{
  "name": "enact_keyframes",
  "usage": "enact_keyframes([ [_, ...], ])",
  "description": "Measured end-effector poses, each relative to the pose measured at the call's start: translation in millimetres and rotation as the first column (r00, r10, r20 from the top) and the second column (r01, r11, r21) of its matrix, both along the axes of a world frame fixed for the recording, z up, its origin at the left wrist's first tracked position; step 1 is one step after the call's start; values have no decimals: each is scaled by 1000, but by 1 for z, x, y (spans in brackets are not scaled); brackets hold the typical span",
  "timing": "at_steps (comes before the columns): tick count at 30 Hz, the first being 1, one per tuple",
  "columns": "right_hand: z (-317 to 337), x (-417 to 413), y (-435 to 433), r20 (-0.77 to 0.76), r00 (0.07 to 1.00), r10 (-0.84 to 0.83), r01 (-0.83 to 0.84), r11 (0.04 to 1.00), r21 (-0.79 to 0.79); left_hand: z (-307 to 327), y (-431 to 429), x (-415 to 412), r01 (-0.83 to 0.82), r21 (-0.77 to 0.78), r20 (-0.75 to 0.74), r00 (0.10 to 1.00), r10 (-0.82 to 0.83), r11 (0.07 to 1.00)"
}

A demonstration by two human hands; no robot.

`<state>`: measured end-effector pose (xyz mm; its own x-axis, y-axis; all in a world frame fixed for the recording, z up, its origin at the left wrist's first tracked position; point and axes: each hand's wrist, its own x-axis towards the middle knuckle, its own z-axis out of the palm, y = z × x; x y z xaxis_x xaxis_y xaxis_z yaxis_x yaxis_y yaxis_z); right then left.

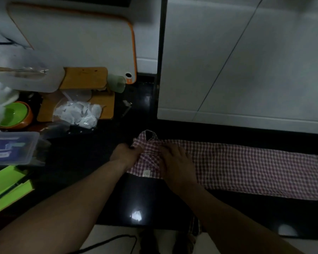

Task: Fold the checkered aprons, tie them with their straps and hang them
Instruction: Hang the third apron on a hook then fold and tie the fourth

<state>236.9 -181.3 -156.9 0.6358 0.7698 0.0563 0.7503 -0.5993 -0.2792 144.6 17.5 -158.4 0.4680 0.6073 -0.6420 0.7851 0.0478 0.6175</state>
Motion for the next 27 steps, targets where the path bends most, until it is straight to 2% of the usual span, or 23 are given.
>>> enact_keyframes([
  [1,3,3,-6,4,995,-95,95,995,15,0,-2,3,-14,-28,28,999,15,1000],
  [3,5,12,-21,-77,976,-203,197,977,-77,7,-8,8,-32,-63,106,994,39,997],
  [5,-5,21,-36,-202,966,-164,117,967,-228,21,-18,14,4,-21,186,983,0,1000],
  [6,-9,26,-43,-275,952,-138,77,972,-220,32,-27,20,38,39,208,977,-46,998],
  [8,-10,38,-45,-460,873,-160,170,985,-21,52,-43,32,65,172,252,962,-108,983],
  [10,7,47,-46,-656,711,-255,431,894,120,70,-62,46,85,306,261,950,-170,948],
  [11,19,53,-48,-755,608,-248,525,838,148,78,-74,53,103,354,240,951,-197,929],
  [12,31,57,-49,-873,447,-195,607,783,135,86,-87,60,128,390,213,951,-224,912],
  [13,45,61,-54,-970,228,-87,663,743,89,93,-103,67,151,425,188,950,-250,893],
  [14,55,63,-57,-999,38,-9,684,729,20,98,-119,75,180,456,167,945,-283,871],
  [15,65,65,-59,-997,-66,36,670,743,-17,100,-133,81,237,467,145,930,-338,852],
  [17,68,71,-68,-994,-105,-11,658,749,-78,97,-164,95,413,391,146,855,-498,823],
  [19,66,81,-80,-993,-95,-77,713,690,-122,87,-184,95,525,237,255,778,-574,817],
  [20,64,86,-86,-991,-79,-108,734,666,-132,79,-186,90,484,230,324,780,-535,844],
  [22,54,98,-98,-980,-74,-183,744,645,-176,60,-178,76,300,378,374,816,-441,876],
  [24,51,102,-107,-974,-88,-208,734,647,-205,41,-165,63,288,602,253,816,-519,745],
  [27,43,105,-112,-969,-86,-233,708,670,-224,25,-159,61,481,704,31,714,-699,523],
])
